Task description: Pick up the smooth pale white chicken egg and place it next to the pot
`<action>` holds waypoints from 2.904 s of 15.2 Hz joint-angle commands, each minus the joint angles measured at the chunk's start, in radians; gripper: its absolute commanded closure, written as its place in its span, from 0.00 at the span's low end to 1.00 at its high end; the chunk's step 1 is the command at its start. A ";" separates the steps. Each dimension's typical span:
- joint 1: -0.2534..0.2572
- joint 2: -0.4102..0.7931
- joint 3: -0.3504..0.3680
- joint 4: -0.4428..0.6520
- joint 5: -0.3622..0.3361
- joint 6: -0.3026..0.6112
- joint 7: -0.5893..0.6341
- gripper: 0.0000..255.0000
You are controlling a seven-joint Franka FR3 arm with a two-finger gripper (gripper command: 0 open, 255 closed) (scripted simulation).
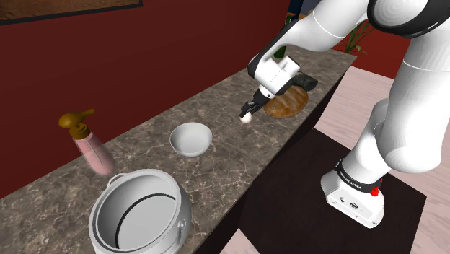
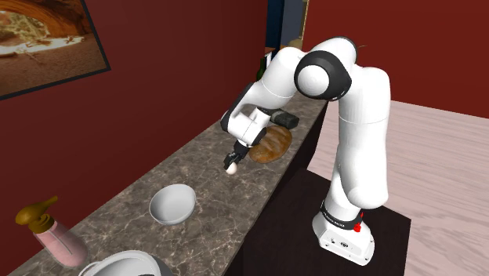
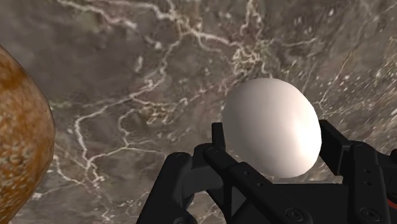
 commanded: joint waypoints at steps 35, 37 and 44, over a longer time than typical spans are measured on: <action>-0.005 -0.402 -0.061 -0.104 -0.767 -0.067 0.674 1.00; -0.019 -0.427 -0.052 -0.101 -0.813 -0.086 0.715 1.00; -0.066 -0.503 -0.020 -0.079 -0.937 -0.163 0.831 1.00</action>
